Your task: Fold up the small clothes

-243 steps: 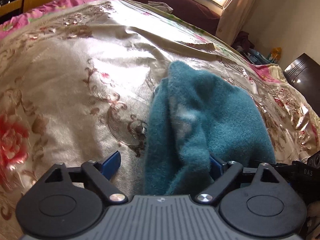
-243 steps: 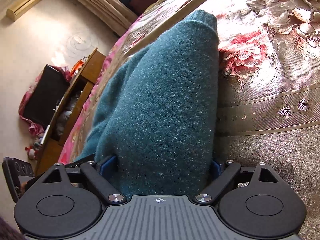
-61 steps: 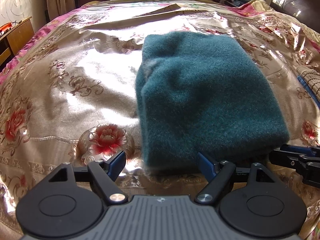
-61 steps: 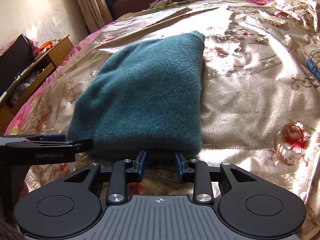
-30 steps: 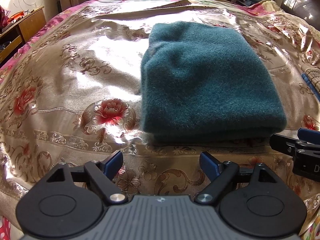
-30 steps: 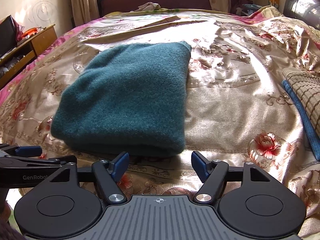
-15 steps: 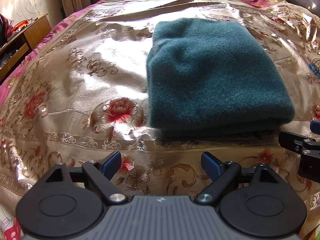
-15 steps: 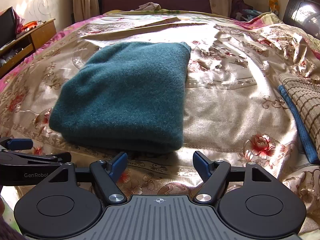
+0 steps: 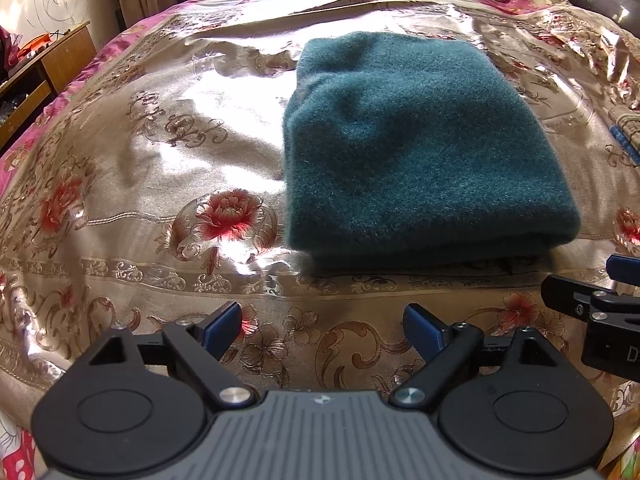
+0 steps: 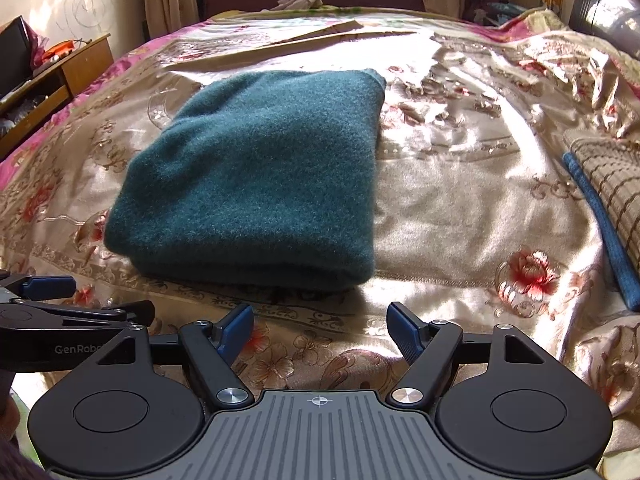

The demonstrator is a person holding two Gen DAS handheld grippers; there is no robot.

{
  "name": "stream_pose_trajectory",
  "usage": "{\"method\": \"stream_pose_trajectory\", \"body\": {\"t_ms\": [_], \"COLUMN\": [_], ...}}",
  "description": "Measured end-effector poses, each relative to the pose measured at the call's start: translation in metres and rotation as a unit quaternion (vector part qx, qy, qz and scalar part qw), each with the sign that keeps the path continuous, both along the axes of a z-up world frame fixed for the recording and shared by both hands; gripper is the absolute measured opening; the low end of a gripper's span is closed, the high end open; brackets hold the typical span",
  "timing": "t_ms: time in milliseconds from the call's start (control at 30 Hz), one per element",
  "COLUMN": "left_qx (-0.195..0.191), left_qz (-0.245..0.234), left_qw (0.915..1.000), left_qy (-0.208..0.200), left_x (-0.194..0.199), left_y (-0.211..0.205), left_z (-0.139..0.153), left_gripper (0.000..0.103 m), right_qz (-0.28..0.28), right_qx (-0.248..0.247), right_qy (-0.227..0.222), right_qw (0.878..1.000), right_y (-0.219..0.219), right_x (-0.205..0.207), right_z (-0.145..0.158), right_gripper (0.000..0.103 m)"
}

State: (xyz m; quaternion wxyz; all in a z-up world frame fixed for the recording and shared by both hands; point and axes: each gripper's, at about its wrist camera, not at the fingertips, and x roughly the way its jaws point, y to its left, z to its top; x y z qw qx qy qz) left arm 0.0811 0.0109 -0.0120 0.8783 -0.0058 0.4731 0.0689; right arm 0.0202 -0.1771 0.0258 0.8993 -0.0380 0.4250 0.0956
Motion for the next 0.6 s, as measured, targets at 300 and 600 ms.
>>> {"method": "stream_pose_trajectory", "body": {"t_ms": [300,600], "left_qx": [-0.002,0.001], "left_qz": [0.0,0.004], "left_qw": [1.0,1.0], "left_qy": [0.002,-0.003], "left_x": [-0.0001,-0.0008], "left_y": [-0.0014,-0.0017], "left_z": [0.0008,0.0027], "left_gripper": [0.092,0.092], "right_qz": [0.001,0.005], "right_qx": [0.0,-0.006], "right_qy": [0.004,0.001], "right_qw": [1.0,1.0], "right_y": [0.0013,0.0063], "right_x": [-0.0014,-0.0039], "right_z": [-0.0011,0.0014], "right_gripper": [0.075,0.075]}}
